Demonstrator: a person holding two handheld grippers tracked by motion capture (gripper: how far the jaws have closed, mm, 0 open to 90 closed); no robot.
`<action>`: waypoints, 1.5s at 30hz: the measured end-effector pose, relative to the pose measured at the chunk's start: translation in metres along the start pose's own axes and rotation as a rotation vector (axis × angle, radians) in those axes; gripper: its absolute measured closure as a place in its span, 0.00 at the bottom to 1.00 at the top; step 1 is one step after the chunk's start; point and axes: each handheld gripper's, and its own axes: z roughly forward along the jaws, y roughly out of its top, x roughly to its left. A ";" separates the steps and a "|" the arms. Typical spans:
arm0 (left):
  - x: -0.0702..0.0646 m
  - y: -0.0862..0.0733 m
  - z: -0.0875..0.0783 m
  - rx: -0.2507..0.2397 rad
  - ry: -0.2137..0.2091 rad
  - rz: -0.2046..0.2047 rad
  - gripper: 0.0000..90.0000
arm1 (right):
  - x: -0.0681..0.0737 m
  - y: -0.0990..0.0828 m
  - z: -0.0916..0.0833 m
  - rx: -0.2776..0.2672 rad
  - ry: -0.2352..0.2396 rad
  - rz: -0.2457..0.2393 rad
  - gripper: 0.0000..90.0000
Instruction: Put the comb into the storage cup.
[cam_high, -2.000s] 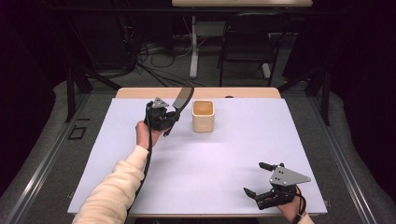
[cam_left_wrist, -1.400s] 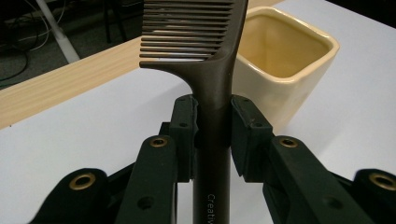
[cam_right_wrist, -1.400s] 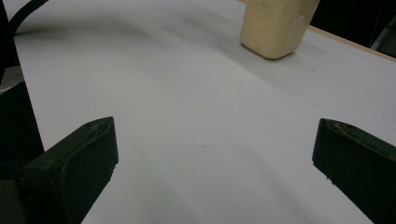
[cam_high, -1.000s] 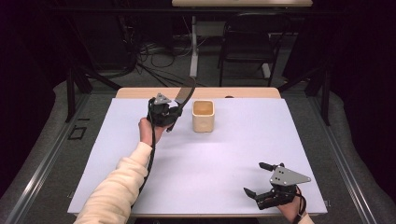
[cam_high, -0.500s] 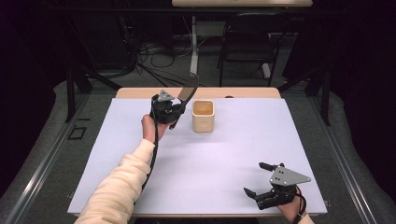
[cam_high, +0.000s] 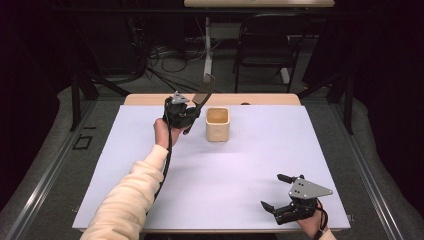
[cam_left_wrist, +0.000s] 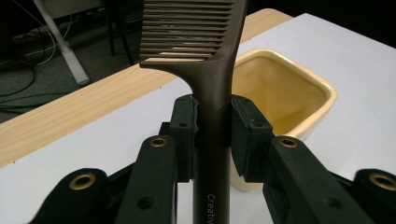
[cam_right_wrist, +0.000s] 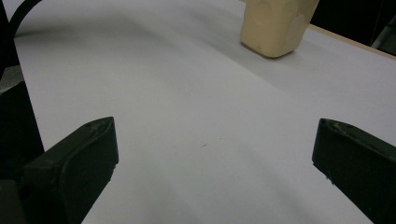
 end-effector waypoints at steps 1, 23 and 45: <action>0.000 0.001 0.001 -0.003 0.000 0.001 0.80 | 0.000 0.000 0.000 0.000 0.000 0.001 0.00; -0.005 0.019 0.006 -0.030 -0.003 0.029 0.80 | 0.000 0.000 0.000 -0.002 0.001 0.008 0.00; -0.014 0.037 0.009 -0.065 -0.008 0.033 0.80 | 0.000 -0.001 0.000 0.000 0.000 0.011 0.00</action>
